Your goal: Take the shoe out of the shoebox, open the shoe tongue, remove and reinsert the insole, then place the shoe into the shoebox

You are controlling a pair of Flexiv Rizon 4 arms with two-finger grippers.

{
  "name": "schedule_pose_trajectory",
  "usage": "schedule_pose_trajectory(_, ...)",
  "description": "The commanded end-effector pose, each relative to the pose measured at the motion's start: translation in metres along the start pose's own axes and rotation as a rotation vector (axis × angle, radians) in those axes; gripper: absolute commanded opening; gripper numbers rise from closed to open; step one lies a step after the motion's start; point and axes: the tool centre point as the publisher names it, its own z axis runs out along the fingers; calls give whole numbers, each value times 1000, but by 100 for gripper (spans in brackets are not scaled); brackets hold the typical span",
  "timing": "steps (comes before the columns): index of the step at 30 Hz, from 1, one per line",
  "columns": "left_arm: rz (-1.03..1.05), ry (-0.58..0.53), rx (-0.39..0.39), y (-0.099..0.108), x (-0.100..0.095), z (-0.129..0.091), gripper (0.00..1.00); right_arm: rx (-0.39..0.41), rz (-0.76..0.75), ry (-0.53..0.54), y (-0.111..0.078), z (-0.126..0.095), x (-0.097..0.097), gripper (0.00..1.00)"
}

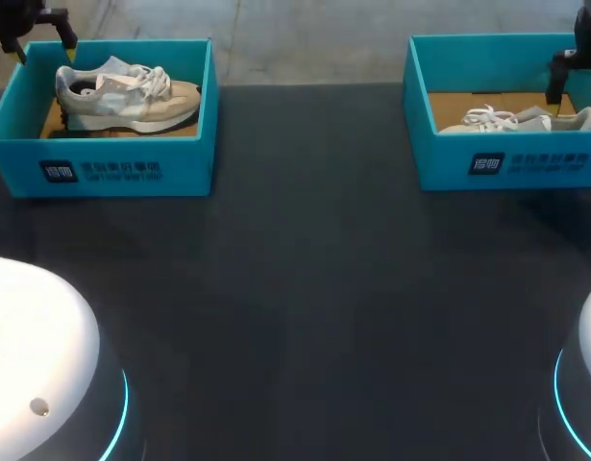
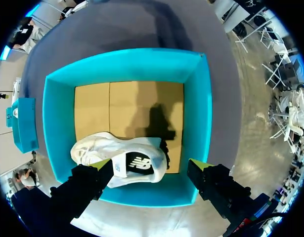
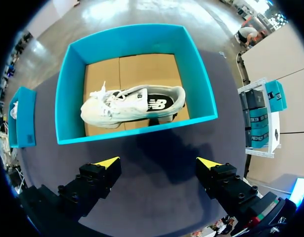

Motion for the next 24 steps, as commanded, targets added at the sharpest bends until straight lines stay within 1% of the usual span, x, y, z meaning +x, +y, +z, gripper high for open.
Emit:
schedule_pose_trajectory(1,9,-5,20,9,5,5,100,-1,1,0,-1,0,0,100)
schedule_pose_trajectory(5,17,-4,18,7,8,11,100,-1,1,0,-1,0,0,100)
schedule_pose_trajectory(9,14,2,17,12,12,17,100,-1,1,0,-1,0,0,100)
schedule_pose_trajectory(13,18,8,13,17,15,19,100,-1,1,0,-1,0,0,100)
schedule_pose_trajectory(17,17,10,16,26,16,21,100,-1,1,0,-1,0,0,100)
schedule_pose_trajectory(24,17,10,16,26,16,21,100,-1,1,0,-1,0,0,100)
